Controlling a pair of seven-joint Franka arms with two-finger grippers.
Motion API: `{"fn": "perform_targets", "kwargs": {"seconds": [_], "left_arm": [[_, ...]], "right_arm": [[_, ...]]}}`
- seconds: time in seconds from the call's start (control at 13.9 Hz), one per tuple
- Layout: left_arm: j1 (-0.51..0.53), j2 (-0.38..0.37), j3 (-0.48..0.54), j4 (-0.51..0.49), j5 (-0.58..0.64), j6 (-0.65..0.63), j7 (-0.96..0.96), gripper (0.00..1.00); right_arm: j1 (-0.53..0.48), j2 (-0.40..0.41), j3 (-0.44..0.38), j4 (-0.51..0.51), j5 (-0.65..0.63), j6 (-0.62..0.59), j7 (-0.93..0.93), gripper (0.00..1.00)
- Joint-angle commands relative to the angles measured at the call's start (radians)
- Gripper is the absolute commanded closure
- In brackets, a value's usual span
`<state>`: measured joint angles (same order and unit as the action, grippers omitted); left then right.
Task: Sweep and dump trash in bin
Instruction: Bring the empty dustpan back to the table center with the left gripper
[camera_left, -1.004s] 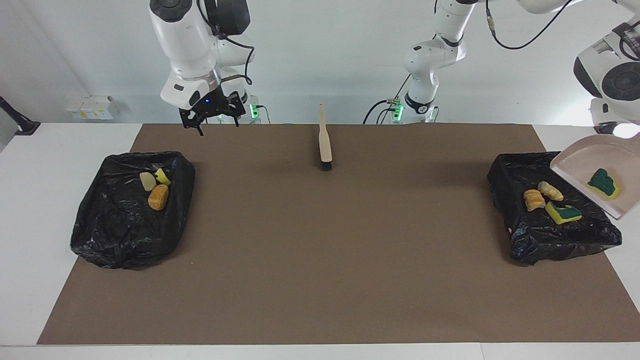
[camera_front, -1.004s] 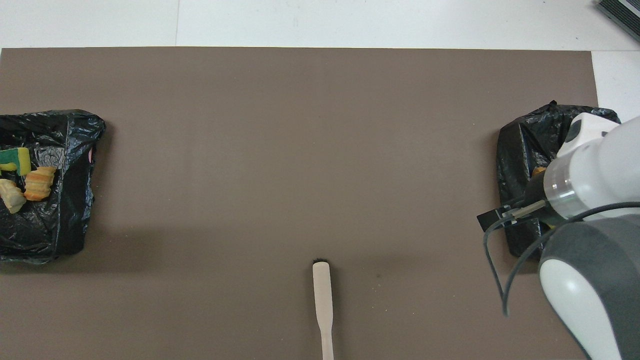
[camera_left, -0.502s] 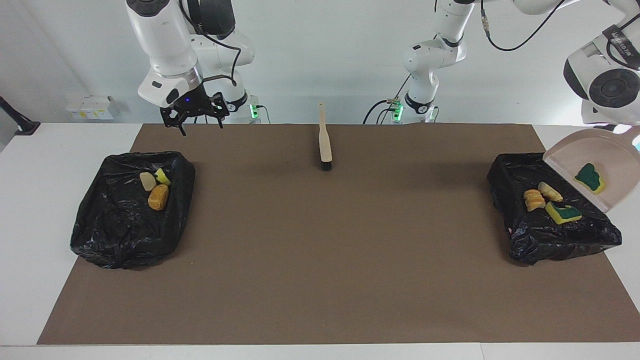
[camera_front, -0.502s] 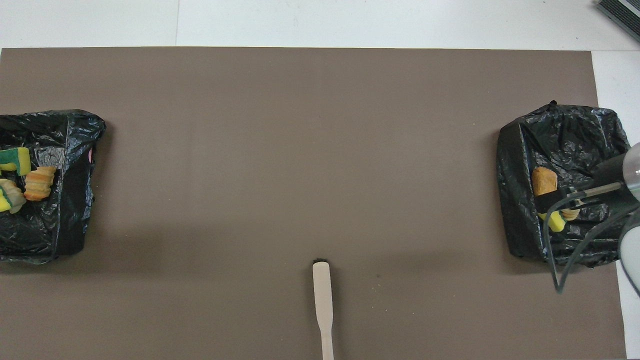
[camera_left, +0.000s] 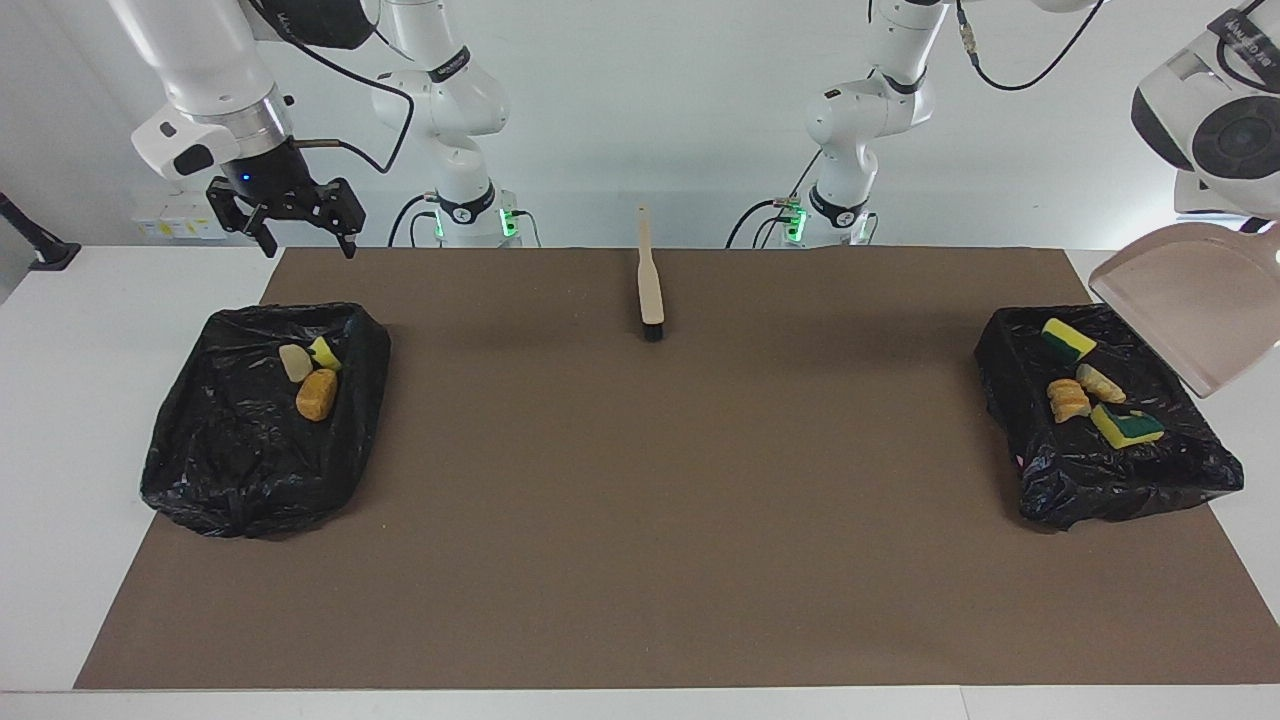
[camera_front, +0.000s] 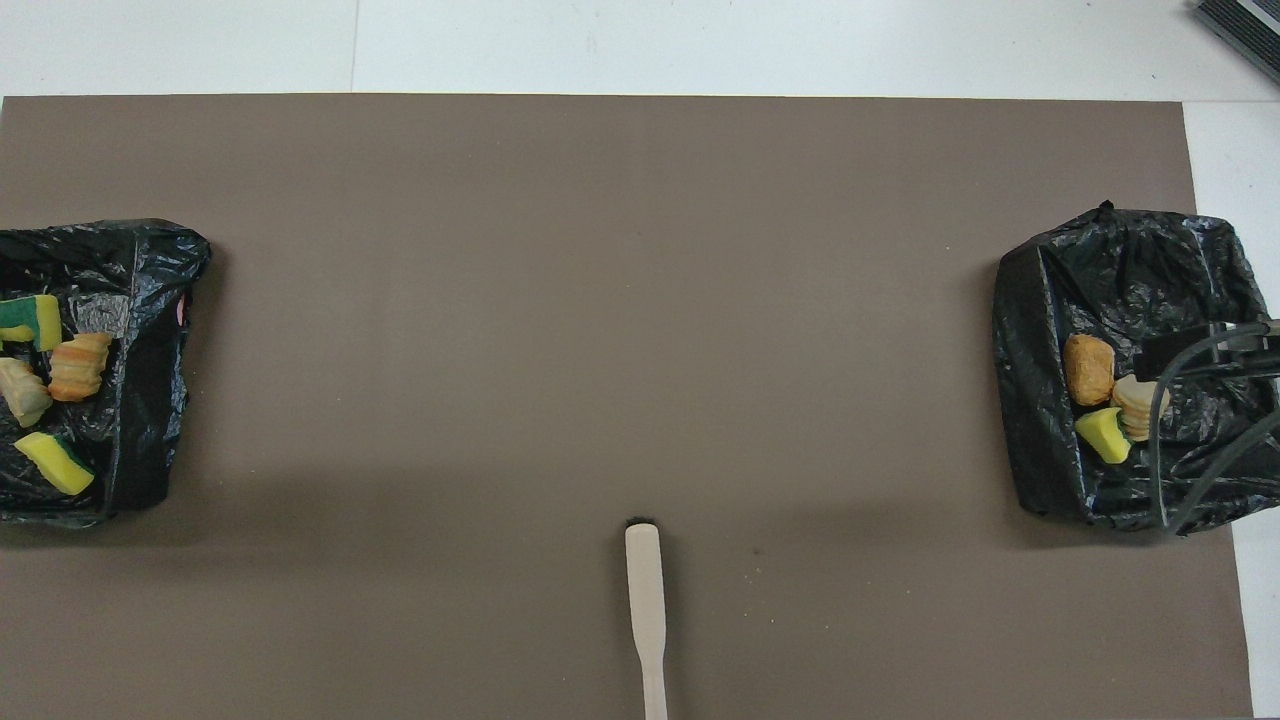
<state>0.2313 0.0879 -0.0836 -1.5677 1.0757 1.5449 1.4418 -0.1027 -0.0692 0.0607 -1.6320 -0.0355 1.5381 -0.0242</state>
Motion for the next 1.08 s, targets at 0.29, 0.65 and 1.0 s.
{"fn": "perform_targets", "kwargs": {"seconds": [0.29, 0.65, 1.0], "left_arm": [[-0.043, -0.063, 0.01, 0.031, -0.391, -0.054, -0.168, 1.0], [-0.069, -0.1, -0.059, -0.004, -0.667, -0.187, -0.642, 1.0], [-0.285, -0.12, -0.068, -0.072, -0.84, -0.174, -1.206, 1.0]], "right_arm": [[0.008, 0.035, 0.019, 0.058, 0.006, -0.01, 0.049, 0.0], [0.026, 0.028, 0.019, 0.047, 0.026, 0.008, 0.043, 0.0], [0.012, 0.028, 0.019, 0.047, 0.026, 0.007, 0.046, 0.0]]}}
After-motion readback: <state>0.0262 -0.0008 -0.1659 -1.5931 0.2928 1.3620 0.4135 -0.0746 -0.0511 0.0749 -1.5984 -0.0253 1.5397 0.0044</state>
